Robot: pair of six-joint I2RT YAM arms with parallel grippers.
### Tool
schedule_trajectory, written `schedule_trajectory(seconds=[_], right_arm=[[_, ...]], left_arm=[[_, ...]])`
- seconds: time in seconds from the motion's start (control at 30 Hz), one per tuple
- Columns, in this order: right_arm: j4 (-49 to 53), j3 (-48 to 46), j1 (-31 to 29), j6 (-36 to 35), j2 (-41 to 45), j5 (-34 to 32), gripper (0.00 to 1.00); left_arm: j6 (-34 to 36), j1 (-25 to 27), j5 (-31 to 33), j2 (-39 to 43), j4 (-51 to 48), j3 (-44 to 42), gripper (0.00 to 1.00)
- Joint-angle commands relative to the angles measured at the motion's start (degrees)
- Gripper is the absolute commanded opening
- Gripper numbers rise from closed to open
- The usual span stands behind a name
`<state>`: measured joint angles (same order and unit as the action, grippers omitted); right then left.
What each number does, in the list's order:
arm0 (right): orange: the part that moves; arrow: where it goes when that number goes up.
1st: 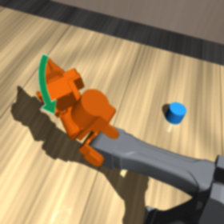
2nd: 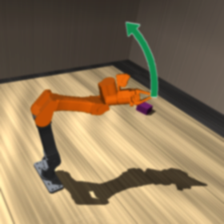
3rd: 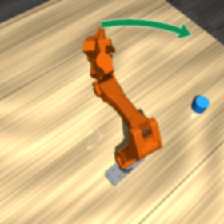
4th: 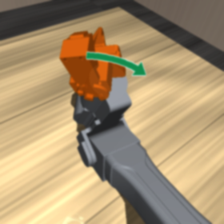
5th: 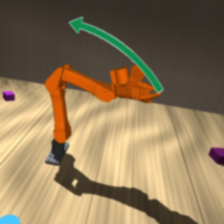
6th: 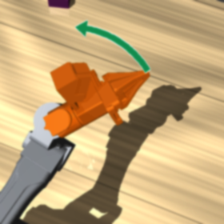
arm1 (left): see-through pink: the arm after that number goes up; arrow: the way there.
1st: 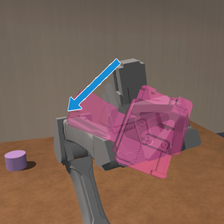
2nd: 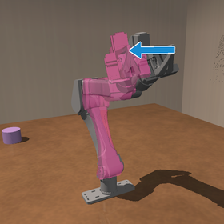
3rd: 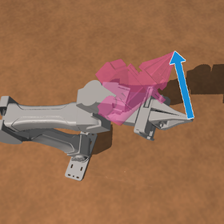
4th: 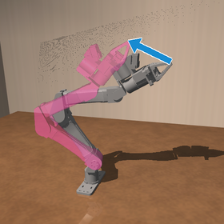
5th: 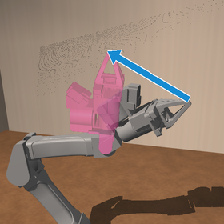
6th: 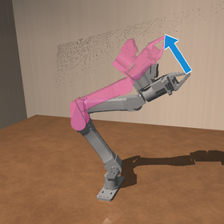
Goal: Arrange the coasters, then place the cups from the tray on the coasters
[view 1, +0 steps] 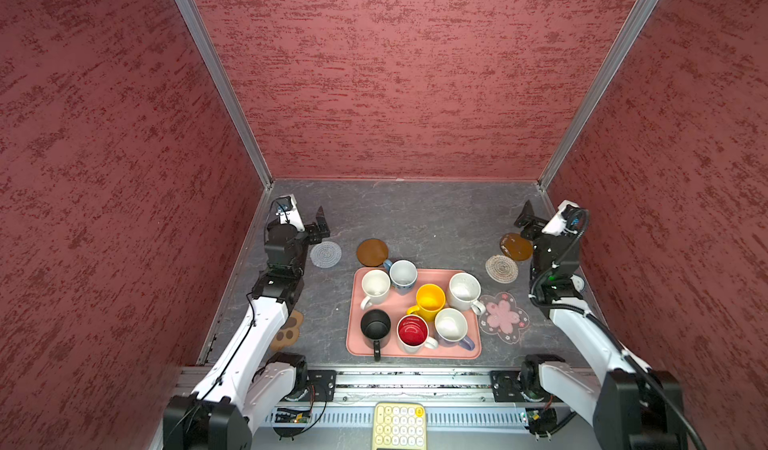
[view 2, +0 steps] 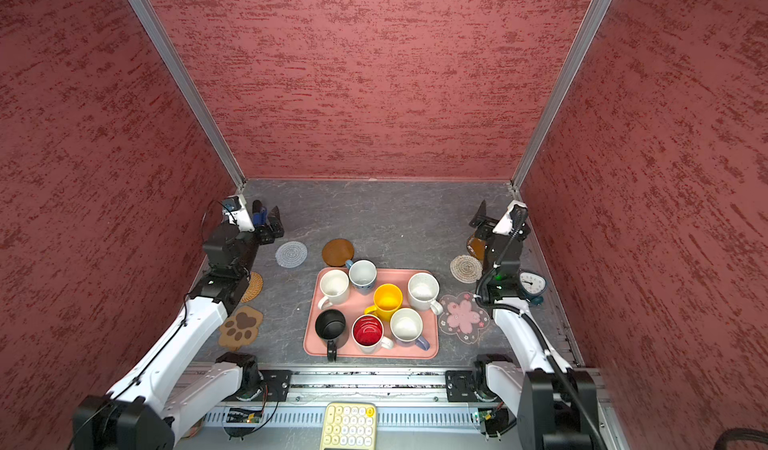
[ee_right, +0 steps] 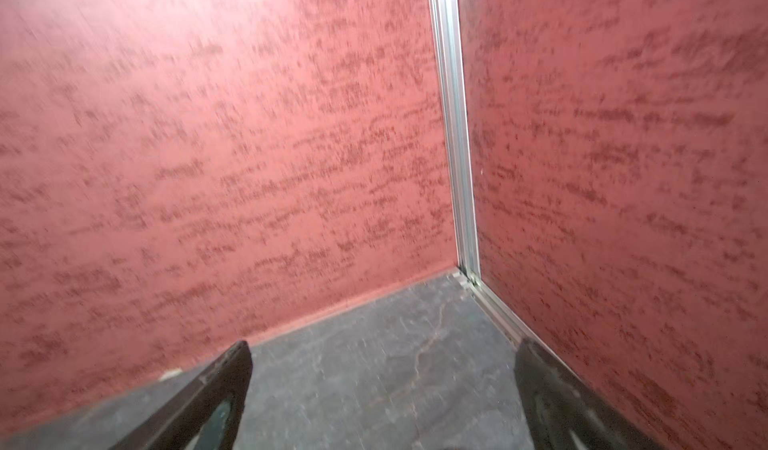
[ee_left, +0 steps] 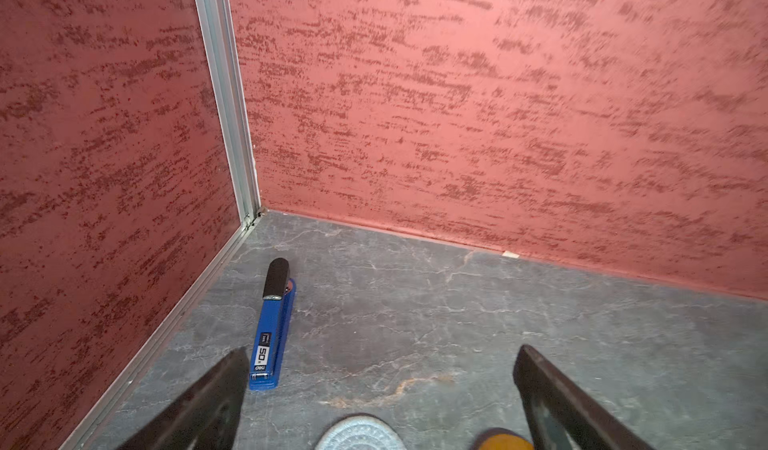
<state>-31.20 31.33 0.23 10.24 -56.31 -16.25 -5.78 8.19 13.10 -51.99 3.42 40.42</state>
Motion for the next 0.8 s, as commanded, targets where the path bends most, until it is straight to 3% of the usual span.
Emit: schedule_trajectory(seconds=[0.0,0.13,0.33,0.6,0.77], right_arm=[[18.92,1.60,-0.36,5.20,5.06,1.45,0.98],[32.14,8.09,-1.21,6.70,8.61,8.98,0.94],[44.13,13.12,-5.36,6.84,12.39,12.36,0.90],[43.22,13.70,-8.62,7.64,6.03,17.03,0.84],[36.19,12.30,-10.60,10.19,0.20,19.68,0.79]], left_arm=[[-3.01,2.42,1.84,4.04,-15.42,3.51,0.99],[-7.49,4.31,8.87,2.61,-34.13,16.47,1.00],[-9.20,4.47,2.20,-4.62,-55.09,31.97,1.00],[-8.15,3.77,-4.14,-11.42,-62.84,35.40,0.99],[-9.67,-0.10,-11.50,-14.72,-60.70,31.65,0.78]])
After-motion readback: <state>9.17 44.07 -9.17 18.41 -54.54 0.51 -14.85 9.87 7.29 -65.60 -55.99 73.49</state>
